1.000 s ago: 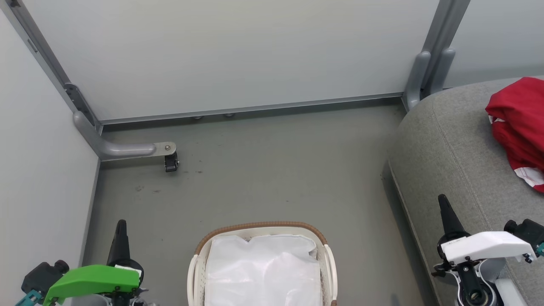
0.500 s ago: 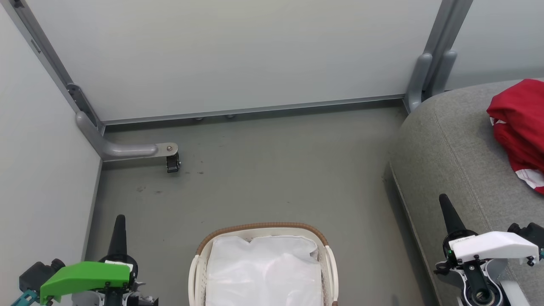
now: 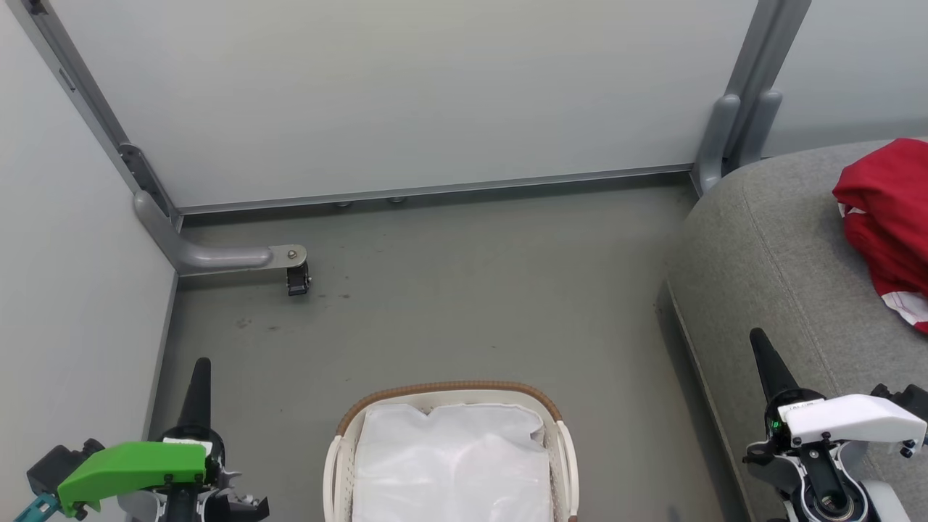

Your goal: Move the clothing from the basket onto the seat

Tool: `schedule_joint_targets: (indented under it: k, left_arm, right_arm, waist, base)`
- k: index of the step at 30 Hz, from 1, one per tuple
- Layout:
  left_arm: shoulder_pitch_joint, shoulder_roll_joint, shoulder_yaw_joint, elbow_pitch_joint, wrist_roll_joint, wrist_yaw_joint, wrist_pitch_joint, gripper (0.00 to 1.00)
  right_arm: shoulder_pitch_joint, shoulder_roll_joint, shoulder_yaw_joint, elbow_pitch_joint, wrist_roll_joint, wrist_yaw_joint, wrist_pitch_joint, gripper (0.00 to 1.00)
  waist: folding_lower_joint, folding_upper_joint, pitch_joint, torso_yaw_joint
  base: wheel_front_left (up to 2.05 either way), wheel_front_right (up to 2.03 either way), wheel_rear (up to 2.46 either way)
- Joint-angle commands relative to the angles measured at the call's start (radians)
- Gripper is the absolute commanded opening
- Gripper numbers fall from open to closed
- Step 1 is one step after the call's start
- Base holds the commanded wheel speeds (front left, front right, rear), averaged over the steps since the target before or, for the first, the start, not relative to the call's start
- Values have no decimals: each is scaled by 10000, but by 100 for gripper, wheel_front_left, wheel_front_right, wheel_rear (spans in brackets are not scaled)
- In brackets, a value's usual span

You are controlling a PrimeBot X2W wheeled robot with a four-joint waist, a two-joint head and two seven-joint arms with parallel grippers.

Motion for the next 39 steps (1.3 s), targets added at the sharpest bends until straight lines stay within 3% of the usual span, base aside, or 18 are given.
schedule_joint_targets:
  k: [1,39]
  left_arm:
    - [-232,67,47,-85,-193,-49,69,0]
    - [-419,81,305,-151,-2564,-138,747,0]
  right_arm:
    - [39,-63,-49,-111,242,-7,69,0]
    - [156,-70,-213,-384,2788,-6,740,0]
  waist:
    - [0,0,-5,5]
    - [0,0,-127,137]
  base:
    - [0,0,0]
    - [0,0,0]
